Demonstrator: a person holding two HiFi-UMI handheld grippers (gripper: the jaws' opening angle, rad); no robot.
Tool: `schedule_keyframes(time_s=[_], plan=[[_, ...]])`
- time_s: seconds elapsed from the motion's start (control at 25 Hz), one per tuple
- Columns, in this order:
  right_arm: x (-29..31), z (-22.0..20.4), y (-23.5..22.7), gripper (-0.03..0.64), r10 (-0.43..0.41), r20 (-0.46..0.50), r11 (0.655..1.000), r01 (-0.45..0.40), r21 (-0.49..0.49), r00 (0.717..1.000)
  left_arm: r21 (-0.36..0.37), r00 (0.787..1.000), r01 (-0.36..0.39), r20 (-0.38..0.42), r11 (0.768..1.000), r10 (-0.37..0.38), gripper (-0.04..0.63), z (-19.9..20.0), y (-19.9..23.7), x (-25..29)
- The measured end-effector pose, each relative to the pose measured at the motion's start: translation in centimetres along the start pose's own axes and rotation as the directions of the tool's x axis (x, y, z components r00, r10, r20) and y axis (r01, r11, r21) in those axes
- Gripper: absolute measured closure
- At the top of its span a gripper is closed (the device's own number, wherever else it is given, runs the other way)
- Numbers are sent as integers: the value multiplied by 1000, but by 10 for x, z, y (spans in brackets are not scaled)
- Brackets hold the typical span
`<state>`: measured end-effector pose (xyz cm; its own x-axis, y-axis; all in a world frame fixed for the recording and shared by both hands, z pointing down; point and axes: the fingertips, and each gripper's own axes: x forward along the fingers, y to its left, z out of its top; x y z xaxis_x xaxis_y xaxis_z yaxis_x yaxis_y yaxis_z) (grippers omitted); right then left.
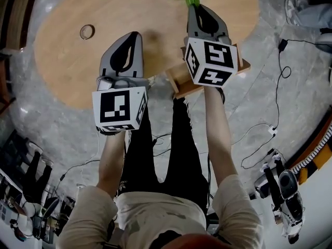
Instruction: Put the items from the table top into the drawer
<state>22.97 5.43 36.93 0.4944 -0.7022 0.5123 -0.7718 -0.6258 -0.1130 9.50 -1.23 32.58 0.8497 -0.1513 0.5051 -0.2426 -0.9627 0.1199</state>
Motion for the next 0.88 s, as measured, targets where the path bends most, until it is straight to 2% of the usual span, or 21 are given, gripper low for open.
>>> schedule_keyframes(time_s=[0.16, 0.28, 0.44, 0.6, 0.76, 0.88], plan=[[-84, 52, 16, 583, -7, 207, 1000, 10, -12, 978, -8, 1000, 0, 13, 1000, 0, 588, 10, -8, -11], [-131, 61, 23, 584, -34, 277, 999, 34, 2, 960, -17, 999, 14, 31, 1000, -13, 588, 20, -20, -19], [-162, 60, 25, 586, -62, 307, 998, 59, 19, 950, -6, 997, 50, 55, 999, -50, 588, 30, -42, -26], [-170, 55, 26, 588, -73, 315, 997, 68, 26, 946, 0, 995, 76, 57, 997, -76, 588, 28, -53, -27], [-172, 59, 21, 589, -81, 319, 997, 73, 37, 944, 5, 995, 77, 58, 997, -77, 588, 31, -55, -29], [-169, 47, 4, 589, -125, 293, 991, 105, 83, 948, 12, 996, 74, 55, 997, -74, 588, 31, -53, -29]])
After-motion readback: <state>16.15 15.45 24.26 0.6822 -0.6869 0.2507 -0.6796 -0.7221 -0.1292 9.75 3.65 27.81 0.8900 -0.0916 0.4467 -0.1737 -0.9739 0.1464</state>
